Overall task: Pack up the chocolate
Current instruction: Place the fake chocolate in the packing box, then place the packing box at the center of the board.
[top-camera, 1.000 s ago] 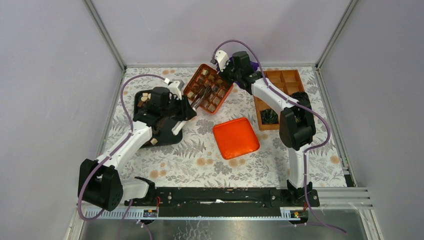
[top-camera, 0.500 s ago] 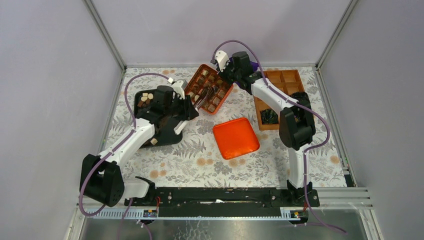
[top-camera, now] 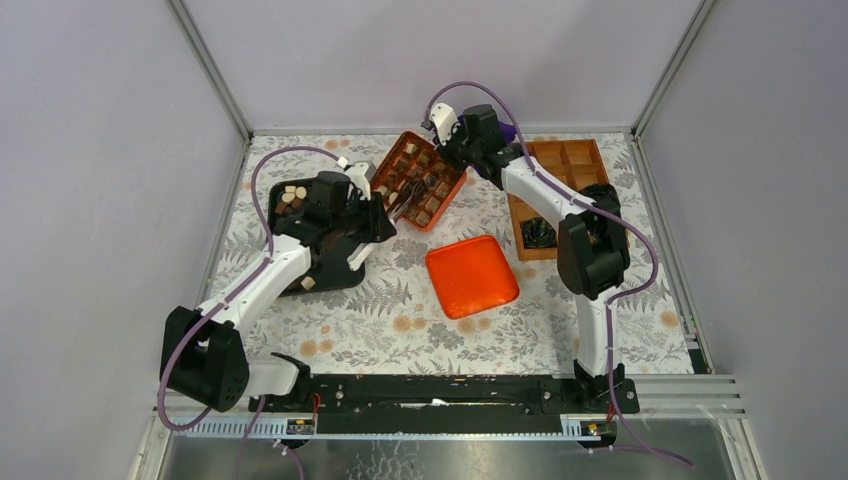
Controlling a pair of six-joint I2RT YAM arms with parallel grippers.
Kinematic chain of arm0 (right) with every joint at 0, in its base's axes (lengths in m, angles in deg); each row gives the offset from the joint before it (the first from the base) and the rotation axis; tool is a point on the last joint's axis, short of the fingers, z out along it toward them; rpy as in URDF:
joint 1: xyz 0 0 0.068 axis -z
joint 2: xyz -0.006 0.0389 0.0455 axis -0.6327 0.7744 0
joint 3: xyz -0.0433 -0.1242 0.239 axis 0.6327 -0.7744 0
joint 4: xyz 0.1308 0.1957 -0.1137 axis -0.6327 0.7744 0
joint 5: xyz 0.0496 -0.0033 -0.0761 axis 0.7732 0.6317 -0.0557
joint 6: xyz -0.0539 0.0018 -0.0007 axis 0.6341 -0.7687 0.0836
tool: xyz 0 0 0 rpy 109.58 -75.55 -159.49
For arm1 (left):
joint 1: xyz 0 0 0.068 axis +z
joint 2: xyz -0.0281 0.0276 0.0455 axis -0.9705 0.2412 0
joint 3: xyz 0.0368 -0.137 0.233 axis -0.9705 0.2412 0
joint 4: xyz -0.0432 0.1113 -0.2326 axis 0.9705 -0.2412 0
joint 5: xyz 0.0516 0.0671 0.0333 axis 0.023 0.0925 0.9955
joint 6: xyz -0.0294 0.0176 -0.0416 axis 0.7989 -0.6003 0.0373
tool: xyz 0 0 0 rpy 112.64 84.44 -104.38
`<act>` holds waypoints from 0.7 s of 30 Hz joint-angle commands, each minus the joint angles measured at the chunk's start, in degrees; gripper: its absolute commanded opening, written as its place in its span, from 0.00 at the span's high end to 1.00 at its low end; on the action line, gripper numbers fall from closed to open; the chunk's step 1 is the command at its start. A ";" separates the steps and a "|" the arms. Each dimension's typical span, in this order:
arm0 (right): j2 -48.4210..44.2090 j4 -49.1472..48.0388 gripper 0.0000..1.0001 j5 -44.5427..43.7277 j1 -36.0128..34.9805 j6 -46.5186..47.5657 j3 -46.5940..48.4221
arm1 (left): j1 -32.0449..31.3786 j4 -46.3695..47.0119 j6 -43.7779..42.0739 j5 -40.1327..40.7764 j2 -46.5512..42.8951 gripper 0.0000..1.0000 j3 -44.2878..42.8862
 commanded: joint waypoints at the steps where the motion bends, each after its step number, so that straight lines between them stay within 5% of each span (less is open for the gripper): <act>1: -0.66 -4.03 1.00 1.68 -0.35 -2.25 1.55 | -0.38 1.24 -0.06 2.65 0.20 0.54 -2.89; 10: -0.60 -3.85 1.00 1.99 -0.18 -2.56 1.28 | -0.36 0.94 0.51 2.95 0.30 0.49 -3.70; 21: 3.33 -0.98 1.00 4.15 2.66 -10.43 2.66 | -0.38 -2.24 2.21 8.95 -5.05 0.55 -3.81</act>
